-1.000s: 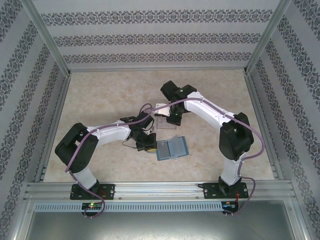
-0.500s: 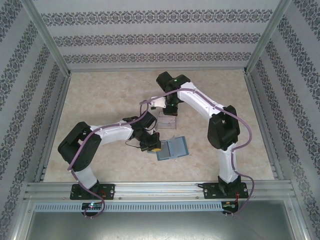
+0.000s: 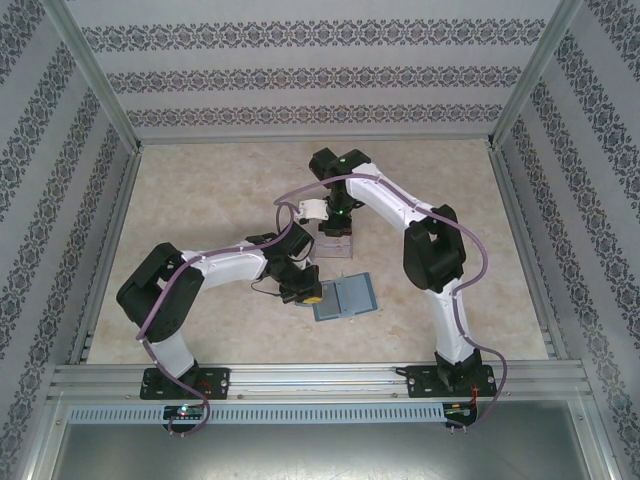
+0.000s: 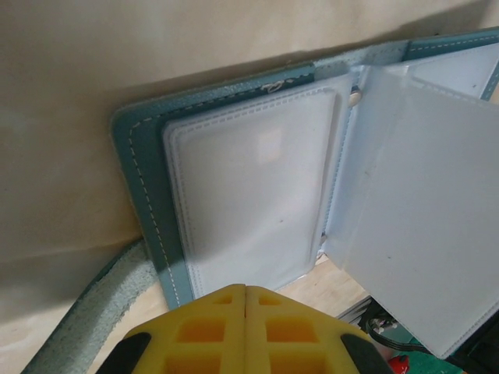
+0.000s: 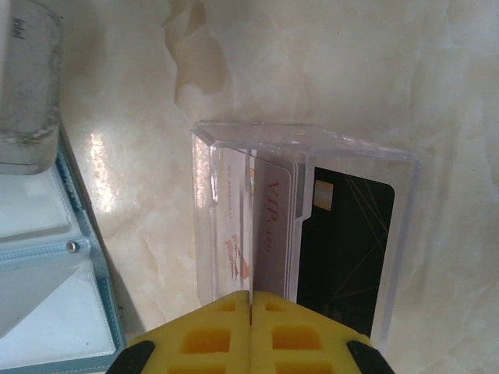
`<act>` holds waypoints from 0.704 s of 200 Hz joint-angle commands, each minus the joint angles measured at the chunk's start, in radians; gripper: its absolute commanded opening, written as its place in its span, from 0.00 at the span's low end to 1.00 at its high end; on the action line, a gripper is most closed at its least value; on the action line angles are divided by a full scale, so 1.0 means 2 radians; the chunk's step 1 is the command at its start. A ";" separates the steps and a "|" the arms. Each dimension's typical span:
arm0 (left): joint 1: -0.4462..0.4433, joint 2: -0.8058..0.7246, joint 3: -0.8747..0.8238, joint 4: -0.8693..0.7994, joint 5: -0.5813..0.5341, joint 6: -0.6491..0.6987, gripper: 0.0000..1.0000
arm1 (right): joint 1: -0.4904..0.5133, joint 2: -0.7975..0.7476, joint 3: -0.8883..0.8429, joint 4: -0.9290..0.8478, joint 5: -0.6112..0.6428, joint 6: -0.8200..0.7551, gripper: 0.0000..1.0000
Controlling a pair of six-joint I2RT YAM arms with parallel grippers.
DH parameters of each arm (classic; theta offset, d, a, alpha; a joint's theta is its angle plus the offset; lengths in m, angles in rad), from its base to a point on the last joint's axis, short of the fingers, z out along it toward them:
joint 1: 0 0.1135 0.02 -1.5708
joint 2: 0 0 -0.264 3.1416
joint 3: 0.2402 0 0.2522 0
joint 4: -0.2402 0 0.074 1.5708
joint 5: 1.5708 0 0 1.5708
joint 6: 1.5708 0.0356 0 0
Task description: Take the credit cards out of the card holder
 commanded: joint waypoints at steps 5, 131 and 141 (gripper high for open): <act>-0.013 0.006 0.016 0.013 0.001 0.004 0.03 | -0.001 0.019 0.015 -0.021 -0.006 -0.008 0.11; -0.034 0.046 0.078 -0.006 0.009 0.016 0.03 | -0.042 -0.119 -0.078 0.090 0.023 0.138 0.28; -0.035 0.049 0.083 -0.007 0.010 0.017 0.03 | -0.050 -0.138 -0.096 0.106 0.024 0.173 0.28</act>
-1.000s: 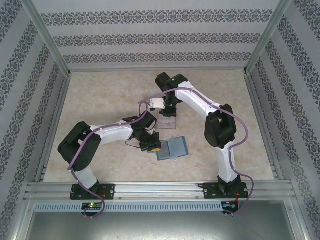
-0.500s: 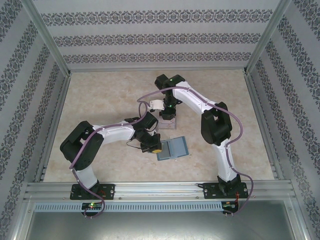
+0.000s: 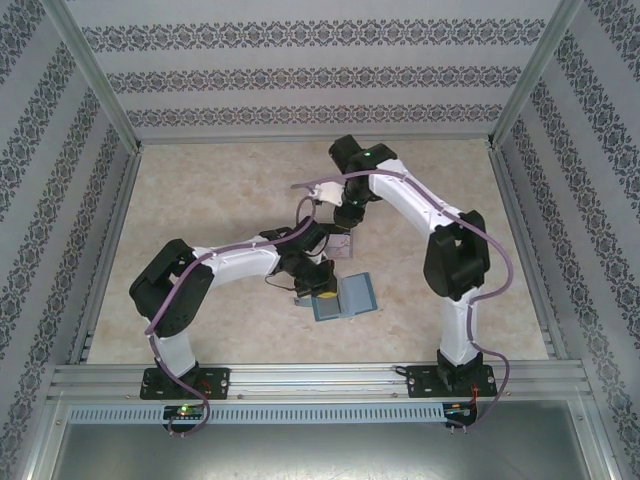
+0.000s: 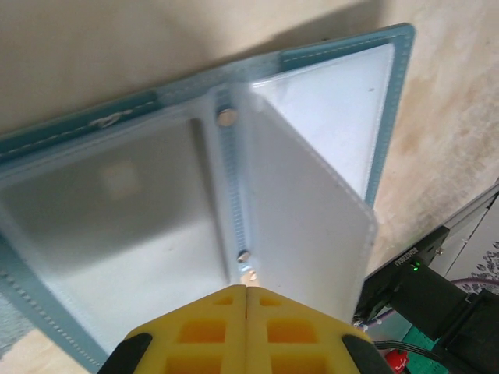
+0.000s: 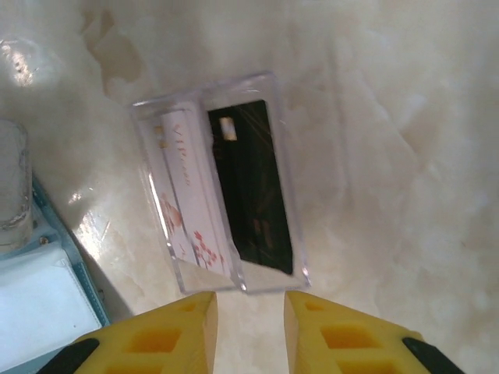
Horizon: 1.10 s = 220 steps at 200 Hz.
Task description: Take the credit cards out of the card holder
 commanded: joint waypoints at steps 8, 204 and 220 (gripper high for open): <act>-0.010 0.018 0.020 -0.007 0.007 0.015 0.03 | -0.020 -0.059 -0.044 0.056 0.011 0.118 0.28; -0.018 0.095 0.074 0.009 0.020 0.019 0.08 | -0.082 -0.331 -0.495 0.283 -0.244 0.693 0.14; -0.018 0.092 0.072 0.010 0.018 0.017 0.07 | -0.080 -0.330 -0.517 0.294 -0.248 0.698 0.14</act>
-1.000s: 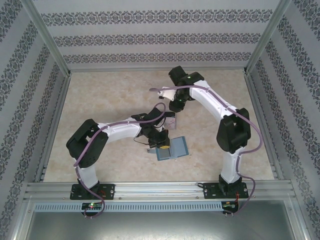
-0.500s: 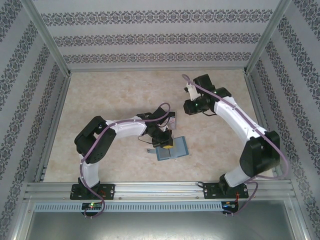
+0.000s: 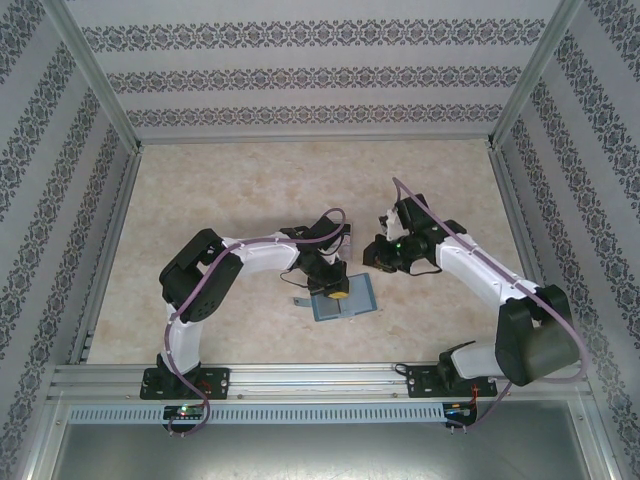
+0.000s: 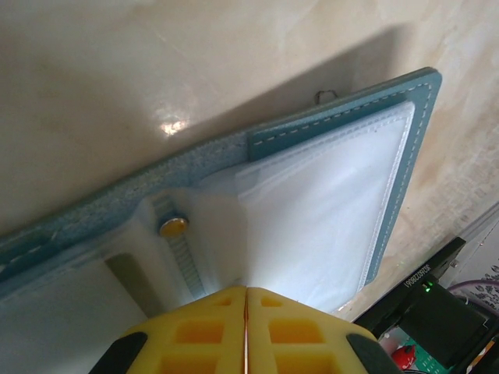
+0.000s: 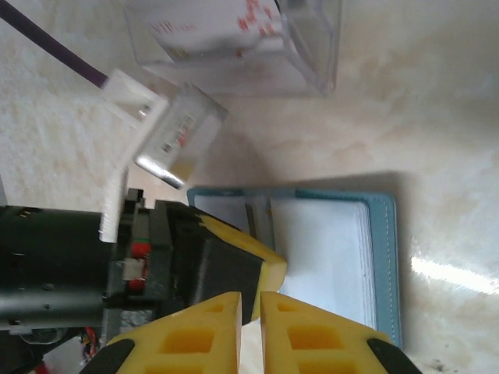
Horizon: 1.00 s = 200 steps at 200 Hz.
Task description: Take the credit cards out of the card holder
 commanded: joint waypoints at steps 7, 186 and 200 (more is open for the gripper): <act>-0.009 0.000 0.006 0.009 0.002 0.005 0.07 | 0.004 -0.008 -0.036 0.039 -0.032 0.031 0.13; 0.002 -0.089 -0.061 -0.102 -0.114 0.054 0.07 | 0.058 0.082 -0.041 0.057 -0.014 0.021 0.13; 0.002 -0.087 -0.060 -0.105 -0.116 0.056 0.07 | 0.063 0.083 -0.039 0.057 -0.012 0.022 0.13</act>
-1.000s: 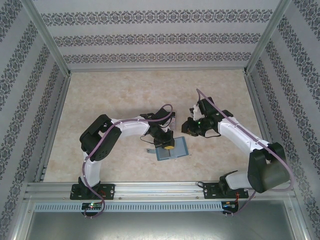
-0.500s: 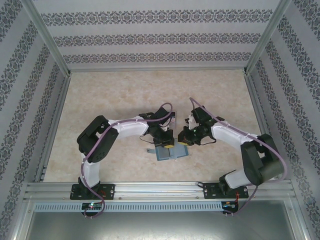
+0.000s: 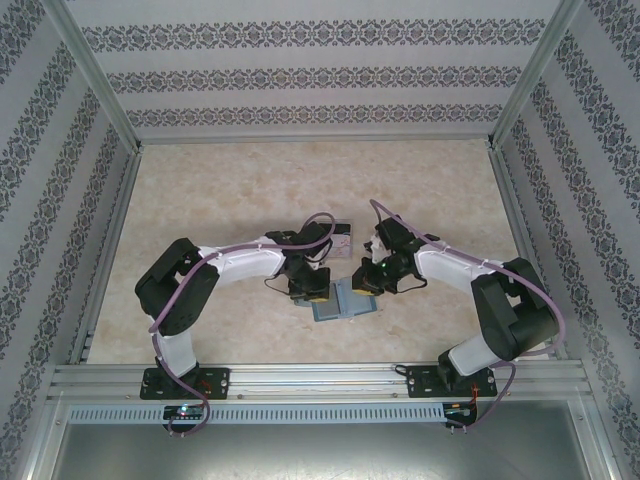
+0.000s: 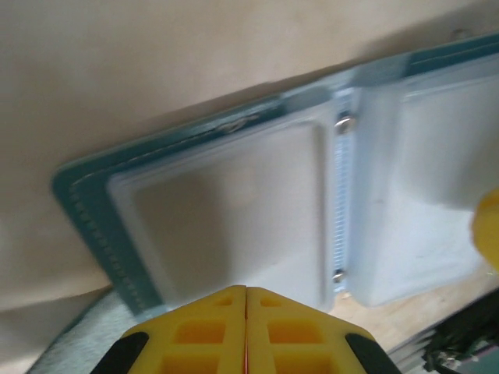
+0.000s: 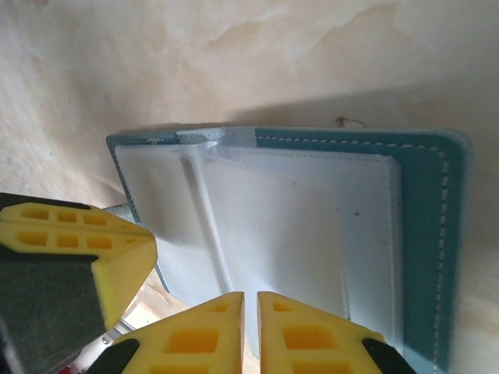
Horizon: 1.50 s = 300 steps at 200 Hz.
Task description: Take the credit cards out of the card holder
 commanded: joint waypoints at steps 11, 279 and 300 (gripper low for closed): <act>0.004 -0.004 -0.001 -0.029 -0.015 0.019 0.07 | 0.012 0.007 0.015 -0.006 0.010 -0.003 0.13; 0.004 -0.004 0.002 0.031 0.004 -0.007 0.05 | 0.057 0.054 0.015 0.027 0.028 0.018 0.12; 0.004 -0.011 0.004 0.011 -0.018 -0.002 0.05 | 0.057 0.058 0.015 0.023 0.033 0.014 0.10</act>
